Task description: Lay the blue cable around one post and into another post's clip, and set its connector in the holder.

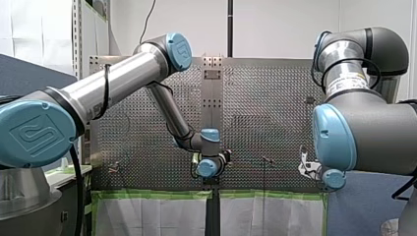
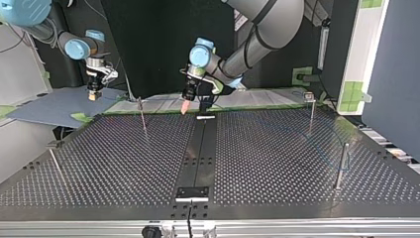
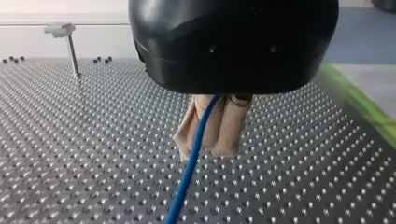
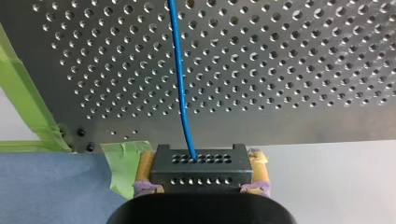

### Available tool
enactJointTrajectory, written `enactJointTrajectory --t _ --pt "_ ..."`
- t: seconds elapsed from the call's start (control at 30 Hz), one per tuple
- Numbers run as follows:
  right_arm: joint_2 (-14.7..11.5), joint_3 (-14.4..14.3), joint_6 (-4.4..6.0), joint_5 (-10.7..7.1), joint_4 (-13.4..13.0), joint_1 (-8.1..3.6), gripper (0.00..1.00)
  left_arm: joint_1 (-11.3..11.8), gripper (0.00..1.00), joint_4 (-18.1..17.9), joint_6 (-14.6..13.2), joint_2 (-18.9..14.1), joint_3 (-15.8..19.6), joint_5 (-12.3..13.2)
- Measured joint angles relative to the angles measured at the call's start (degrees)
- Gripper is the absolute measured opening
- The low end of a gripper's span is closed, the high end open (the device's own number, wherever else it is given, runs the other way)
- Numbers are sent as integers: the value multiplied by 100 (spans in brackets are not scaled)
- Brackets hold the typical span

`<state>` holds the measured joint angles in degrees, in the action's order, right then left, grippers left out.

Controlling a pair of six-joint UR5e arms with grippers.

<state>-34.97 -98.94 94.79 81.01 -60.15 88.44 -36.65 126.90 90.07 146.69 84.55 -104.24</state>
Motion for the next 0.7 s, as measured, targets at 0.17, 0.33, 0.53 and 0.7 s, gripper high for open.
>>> enactJointTrajectory --t 0.17,0.33,0.53,0.7 --pt "136 99 -21 -20 77 11 0 100 0 0 26 72 -61 -1" --pt "220 160 -27 -72 109 18 0 150 0 173 0 336 -256 -3" --pt "368 304 -26 -99 189 13 0 159 0 165 98 551 -307 13" --pt "530 430 -175 -31 414 26 0 156 0 215 50 579 -308 25"
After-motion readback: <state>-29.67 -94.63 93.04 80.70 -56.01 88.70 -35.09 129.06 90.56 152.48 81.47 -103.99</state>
